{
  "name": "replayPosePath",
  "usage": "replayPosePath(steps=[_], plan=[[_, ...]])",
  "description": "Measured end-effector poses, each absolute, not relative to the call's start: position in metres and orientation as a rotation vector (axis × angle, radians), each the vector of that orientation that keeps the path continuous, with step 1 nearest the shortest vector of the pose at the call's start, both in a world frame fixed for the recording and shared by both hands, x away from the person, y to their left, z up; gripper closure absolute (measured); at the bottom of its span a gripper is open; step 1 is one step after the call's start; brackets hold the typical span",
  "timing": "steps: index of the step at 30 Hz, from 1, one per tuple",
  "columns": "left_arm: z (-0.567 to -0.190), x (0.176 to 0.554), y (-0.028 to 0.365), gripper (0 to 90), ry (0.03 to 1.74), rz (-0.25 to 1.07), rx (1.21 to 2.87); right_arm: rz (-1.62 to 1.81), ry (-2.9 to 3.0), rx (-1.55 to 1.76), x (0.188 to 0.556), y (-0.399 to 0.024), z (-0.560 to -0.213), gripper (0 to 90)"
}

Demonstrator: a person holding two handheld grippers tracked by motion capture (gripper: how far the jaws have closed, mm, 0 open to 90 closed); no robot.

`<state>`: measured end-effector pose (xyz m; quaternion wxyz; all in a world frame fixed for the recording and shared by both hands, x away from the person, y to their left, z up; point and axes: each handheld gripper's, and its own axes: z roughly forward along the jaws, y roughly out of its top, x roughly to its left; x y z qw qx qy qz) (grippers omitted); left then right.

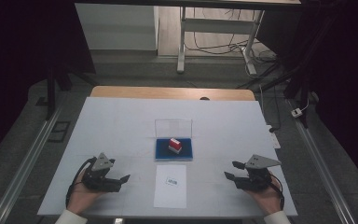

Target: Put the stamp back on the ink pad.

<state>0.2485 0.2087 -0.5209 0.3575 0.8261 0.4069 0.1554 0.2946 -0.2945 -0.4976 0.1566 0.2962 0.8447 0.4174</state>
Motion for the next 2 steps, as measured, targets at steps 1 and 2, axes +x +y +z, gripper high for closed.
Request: replayPosePath(steps=[1,2], plan=[[-0.521,0.2485,0.2087,16.0,1.05,0.402,2.133,1.196,2.416,0.849,0.2944,-0.2936,-0.4982,43.4],[-0.521,0.2485,0.2086,16.0,1.049,0.402,2.134,1.184,2.42,0.844,0.2941,-0.2932,-0.4981,43.4]])
